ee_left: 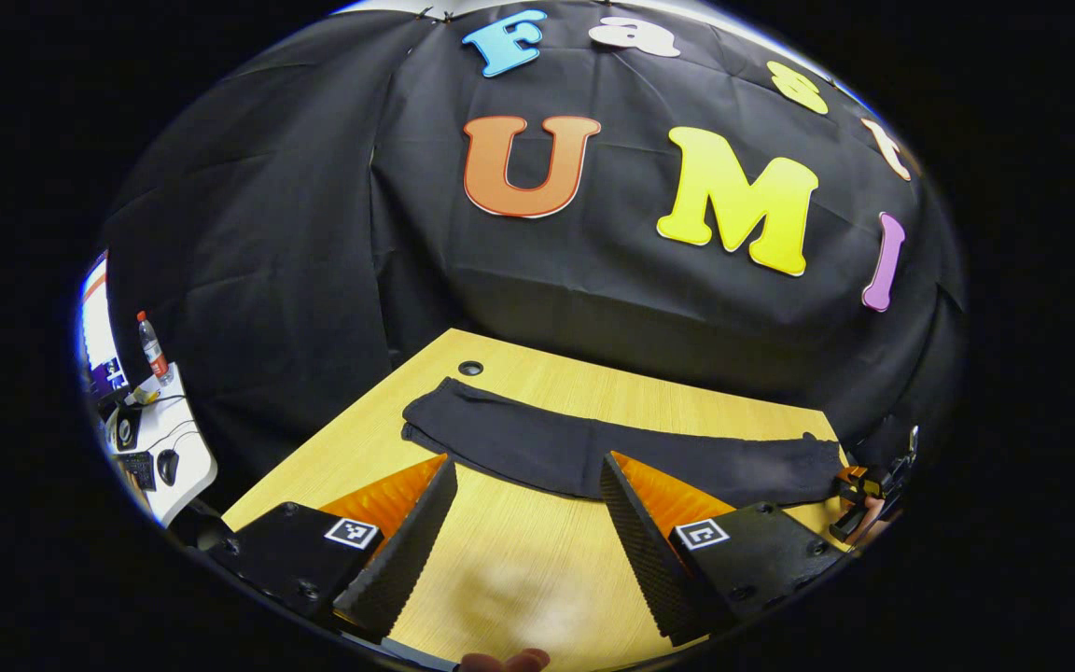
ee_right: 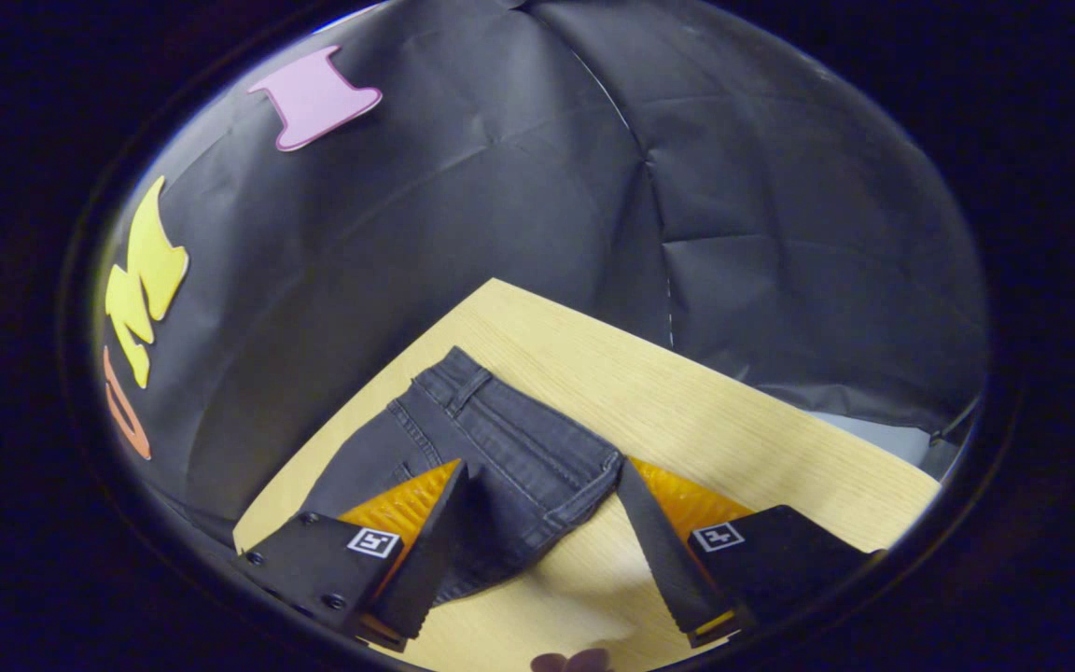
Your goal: Grasp the waist and the cuffs of the jeans and fold them to make the two legs overlap; first hold the waist and fold one-third of the jeans toward the cuffs, then hold the cuffs and fold the remaining one-third in the same direction to finish folding.
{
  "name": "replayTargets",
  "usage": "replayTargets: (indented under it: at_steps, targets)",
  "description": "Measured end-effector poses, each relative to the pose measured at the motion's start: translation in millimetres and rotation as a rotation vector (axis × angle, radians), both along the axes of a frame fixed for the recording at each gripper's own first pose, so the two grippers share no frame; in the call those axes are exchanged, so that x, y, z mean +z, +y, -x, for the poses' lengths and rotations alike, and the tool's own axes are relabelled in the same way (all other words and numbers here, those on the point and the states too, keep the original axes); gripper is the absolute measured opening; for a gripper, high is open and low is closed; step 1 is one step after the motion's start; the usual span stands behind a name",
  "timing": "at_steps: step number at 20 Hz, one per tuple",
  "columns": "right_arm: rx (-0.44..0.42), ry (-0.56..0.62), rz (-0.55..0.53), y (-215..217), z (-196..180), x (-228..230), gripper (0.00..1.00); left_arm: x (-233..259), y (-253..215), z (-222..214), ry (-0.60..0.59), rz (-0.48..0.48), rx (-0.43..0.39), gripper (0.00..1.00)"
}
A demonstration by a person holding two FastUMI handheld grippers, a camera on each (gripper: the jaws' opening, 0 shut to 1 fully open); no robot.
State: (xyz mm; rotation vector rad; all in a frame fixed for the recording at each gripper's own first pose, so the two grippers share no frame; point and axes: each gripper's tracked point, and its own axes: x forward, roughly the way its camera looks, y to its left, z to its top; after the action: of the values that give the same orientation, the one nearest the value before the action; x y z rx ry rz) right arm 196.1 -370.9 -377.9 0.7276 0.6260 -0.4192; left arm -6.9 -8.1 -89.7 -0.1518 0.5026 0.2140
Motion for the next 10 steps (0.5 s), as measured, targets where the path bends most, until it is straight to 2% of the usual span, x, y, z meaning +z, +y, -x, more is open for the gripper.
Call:
replayTargets:
  at_steps: [3, 6, 7, 8, 9, 10]
  targets:
    - [0.024, 0.024, 0.04, 0, 4, -2, 0.97, -3, 2, 3, 0.009, 0.019, 0.01, 0.99]
    - [0.018, 0.055, 0.042, -7, 3, -3, 0.69, 0, 5, 3, 0.003, 0.031, 0.021, 0.99]
    - [0.014, 0.059, 0.015, -5, 3, -1, 0.47, 1, 7, 3, -0.001, 0.03, 0.023, 0.99]
    - [0.001, 0.048, 0.004, -8, 2, 3, 0.45, 2, 9, 3, -0.003, 0.028, 0.025, 0.99]
    - [0.009, 0.057, 0.005, -8, 3, 3, 0.24, 2, 12, 5, -0.005, 0.028, 0.03, 0.99]
    - [0.011, 0.072, 0.026, -9, 2, 6, 0.27, 2, 14, 6, -0.007, 0.03, 0.036, 0.99]
